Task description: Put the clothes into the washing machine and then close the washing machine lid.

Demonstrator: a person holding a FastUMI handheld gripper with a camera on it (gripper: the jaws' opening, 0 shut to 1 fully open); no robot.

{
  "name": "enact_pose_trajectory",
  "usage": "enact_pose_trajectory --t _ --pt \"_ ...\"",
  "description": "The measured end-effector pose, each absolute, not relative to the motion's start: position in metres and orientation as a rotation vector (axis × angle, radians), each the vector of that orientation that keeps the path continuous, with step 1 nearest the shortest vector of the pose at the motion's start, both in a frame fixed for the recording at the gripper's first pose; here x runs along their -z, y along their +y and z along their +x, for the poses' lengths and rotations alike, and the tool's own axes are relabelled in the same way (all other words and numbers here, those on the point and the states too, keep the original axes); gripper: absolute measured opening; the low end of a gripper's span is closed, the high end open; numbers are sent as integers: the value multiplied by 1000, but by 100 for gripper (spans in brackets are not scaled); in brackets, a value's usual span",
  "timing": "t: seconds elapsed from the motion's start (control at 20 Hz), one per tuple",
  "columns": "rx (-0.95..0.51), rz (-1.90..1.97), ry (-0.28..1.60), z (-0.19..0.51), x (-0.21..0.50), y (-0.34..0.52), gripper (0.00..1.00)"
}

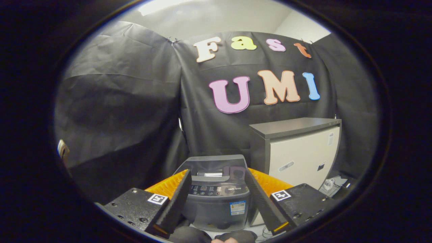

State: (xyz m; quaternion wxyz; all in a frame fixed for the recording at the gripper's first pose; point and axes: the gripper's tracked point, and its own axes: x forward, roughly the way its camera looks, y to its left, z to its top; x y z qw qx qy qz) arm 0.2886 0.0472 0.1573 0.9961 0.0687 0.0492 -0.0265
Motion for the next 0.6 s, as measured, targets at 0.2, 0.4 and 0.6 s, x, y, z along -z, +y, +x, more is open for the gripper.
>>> enact_pose_trajectory --t 0.2,0.4,0.6 --pt "66 103 86 268 -156 45 96" --pt "68 111 85 249 -148 44 96" --pt "72 108 92 234 -135 41 96"
